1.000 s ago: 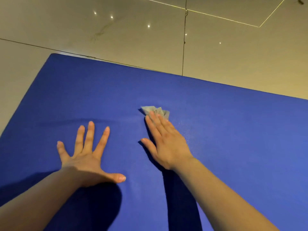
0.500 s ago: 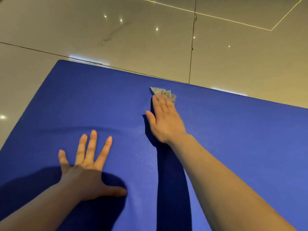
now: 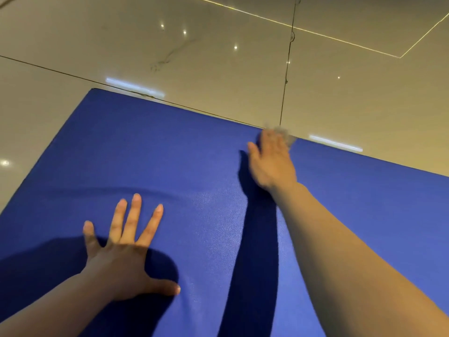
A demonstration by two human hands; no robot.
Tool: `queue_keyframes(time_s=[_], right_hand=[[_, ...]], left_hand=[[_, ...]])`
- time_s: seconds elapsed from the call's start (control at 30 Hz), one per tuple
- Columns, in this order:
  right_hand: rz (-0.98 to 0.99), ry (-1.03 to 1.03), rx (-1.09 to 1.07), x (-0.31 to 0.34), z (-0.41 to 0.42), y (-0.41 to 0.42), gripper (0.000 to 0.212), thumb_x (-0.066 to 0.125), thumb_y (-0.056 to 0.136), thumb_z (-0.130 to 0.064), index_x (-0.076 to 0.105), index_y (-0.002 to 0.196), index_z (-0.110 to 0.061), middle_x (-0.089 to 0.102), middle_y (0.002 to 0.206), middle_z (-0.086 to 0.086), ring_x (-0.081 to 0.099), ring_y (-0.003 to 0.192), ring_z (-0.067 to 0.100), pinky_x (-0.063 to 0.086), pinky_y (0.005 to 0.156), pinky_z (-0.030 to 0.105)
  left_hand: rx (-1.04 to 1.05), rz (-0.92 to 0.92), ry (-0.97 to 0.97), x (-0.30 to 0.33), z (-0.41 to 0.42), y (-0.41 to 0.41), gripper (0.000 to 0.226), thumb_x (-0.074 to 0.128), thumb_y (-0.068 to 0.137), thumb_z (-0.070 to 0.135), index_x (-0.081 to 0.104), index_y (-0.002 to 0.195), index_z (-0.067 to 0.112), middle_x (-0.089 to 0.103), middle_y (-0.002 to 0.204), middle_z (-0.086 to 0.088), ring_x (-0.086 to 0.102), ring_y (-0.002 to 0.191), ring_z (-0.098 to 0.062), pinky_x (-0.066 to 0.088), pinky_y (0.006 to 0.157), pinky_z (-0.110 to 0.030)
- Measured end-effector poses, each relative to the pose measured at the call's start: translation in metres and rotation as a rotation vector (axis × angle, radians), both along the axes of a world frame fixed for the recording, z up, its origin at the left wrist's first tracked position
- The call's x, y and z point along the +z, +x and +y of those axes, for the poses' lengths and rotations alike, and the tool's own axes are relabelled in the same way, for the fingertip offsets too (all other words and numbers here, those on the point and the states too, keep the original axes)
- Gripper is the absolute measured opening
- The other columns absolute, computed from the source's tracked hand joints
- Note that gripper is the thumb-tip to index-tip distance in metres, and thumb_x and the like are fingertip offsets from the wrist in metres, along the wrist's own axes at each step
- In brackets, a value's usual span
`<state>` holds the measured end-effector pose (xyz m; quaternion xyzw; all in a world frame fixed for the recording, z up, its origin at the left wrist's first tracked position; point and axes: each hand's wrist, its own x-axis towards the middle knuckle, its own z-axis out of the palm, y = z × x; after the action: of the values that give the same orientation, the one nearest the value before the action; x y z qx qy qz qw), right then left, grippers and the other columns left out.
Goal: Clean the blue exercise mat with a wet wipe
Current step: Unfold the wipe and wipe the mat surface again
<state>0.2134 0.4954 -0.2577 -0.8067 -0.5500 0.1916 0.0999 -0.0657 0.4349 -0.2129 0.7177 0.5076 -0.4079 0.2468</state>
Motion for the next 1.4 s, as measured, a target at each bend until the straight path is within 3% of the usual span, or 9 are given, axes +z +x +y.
queue_keyframes(time_s=[0.17, 0.33, 0.43, 0.6, 0.77, 0.93, 1.07, 1.17, 1.4], right_hand=[[0.038, -0.055, 0.338, 0.006, 0.003, -0.048, 0.061, 0.024, 0.106, -0.043, 0.007, 0.157, -0.014, -0.005, 0.164, -0.001, -0.011, 0.150, 0.013, -0.002, 0.119, 0.027], [0.083, 0.019, -0.022, 0.003, -0.061, 0.025, 0.057, 0.027, 0.105, -0.042, 0.019, 0.155, -0.016, 0.001, 0.165, -0.006, -0.003, 0.150, 0.012, 0.016, 0.120, 0.038], [-0.006, -0.087, -0.275, 0.000, -0.100, 0.035, 0.061, 0.027, 0.104, -0.043, 0.019, 0.153, -0.008, 0.002, 0.165, 0.005, -0.002, 0.151, 0.020, 0.009, 0.121, 0.040], [-0.029, -0.083, -0.048, 0.005, -0.106, -0.061, 0.064, 0.024, 0.105, -0.045, 0.014, 0.155, -0.006, -0.003, 0.164, 0.009, -0.006, 0.151, 0.024, -0.004, 0.121, 0.037], [0.064, -0.021, 0.407, 0.006, -0.148, -0.143, 0.072, 0.013, 0.097, -0.051, 0.019, 0.155, -0.009, 0.005, 0.164, 0.003, -0.001, 0.151, 0.020, -0.005, 0.122, 0.033], [-0.029, 0.085, 0.069, -0.002, -0.204, -0.092, 0.064, 0.020, 0.095, -0.045, 0.033, 0.148, -0.012, 0.018, 0.162, -0.004, 0.012, 0.150, 0.018, 0.011, 0.121, 0.038], [-0.015, -0.125, -0.173, 0.003, -0.231, -0.108, 0.064, 0.025, 0.104, -0.046, 0.010, 0.156, -0.012, -0.005, 0.164, 0.001, -0.008, 0.151, 0.018, -0.004, 0.122, 0.032], [0.012, -0.105, -0.012, 0.007, -0.234, -0.162, 0.077, 0.005, 0.095, -0.059, 0.003, 0.156, -0.013, -0.011, 0.164, 0.001, -0.015, 0.150, 0.018, -0.011, 0.120, 0.030], [-0.069, -0.019, 0.345, 0.001, -0.299, -0.219, 0.062, 0.031, 0.095, -0.048, 0.054, 0.138, -0.009, 0.045, 0.149, 0.007, 0.043, 0.138, 0.024, 0.023, 0.115, 0.041]], left_hand=[[0.011, 0.000, 0.021, -0.003, 0.001, 0.001, 0.138, 0.010, 0.007, 0.101, -0.061, 0.109, 0.042, -0.071, 0.117, 0.000, -0.051, 0.126, -0.024, -0.010, 0.108, -0.068], [0.031, 0.002, 0.043, -0.007, -0.001, 0.002, 0.136, 0.021, 0.017, 0.100, -0.060, 0.110, 0.041, -0.070, 0.119, 0.000, -0.050, 0.129, -0.025, -0.010, 0.109, -0.068], [0.032, -0.026, 0.071, -0.011, -0.004, 0.000, 0.137, 0.034, 0.031, 0.102, -0.057, 0.112, 0.040, -0.068, 0.120, -0.001, -0.051, 0.129, -0.026, -0.008, 0.109, -0.069], [0.029, -0.041, 0.148, -0.010, -0.008, 0.004, 0.134, 0.050, 0.054, 0.095, -0.053, 0.118, 0.037, -0.059, 0.134, -0.006, -0.042, 0.136, -0.030, -0.002, 0.111, -0.068], [0.051, -0.303, 0.509, -0.028, -0.053, -0.026, 0.108, 0.009, 0.058, 0.095, -0.026, 0.143, 0.037, -0.017, 0.162, -0.003, -0.019, 0.148, -0.025, 0.003, 0.114, -0.064], [0.019, -0.415, 0.492, -0.042, -0.095, -0.070, 0.077, 0.019, 0.090, 0.073, 0.039, 0.145, 0.023, 0.041, 0.149, -0.013, 0.025, 0.138, -0.030, 0.034, 0.092, -0.074], [0.043, -0.375, 0.570, -0.031, -0.099, -0.097, 0.071, 0.018, 0.095, 0.068, 0.037, 0.149, 0.024, 0.029, 0.157, -0.012, 0.013, 0.145, -0.026, 0.022, 0.104, -0.072], [0.183, -0.324, 0.554, -0.020, -0.113, -0.104, 0.079, 0.016, 0.084, 0.065, 0.012, 0.155, 0.031, 0.001, 0.164, -0.003, -0.007, 0.150, -0.021, 0.004, 0.116, -0.059], [-0.061, -0.329, 0.528, -0.026, -0.155, -0.133, 0.064, 0.027, 0.094, 0.058, 0.044, 0.144, 0.020, 0.044, 0.147, -0.016, 0.024, 0.137, -0.029, 0.034, 0.096, -0.071]])
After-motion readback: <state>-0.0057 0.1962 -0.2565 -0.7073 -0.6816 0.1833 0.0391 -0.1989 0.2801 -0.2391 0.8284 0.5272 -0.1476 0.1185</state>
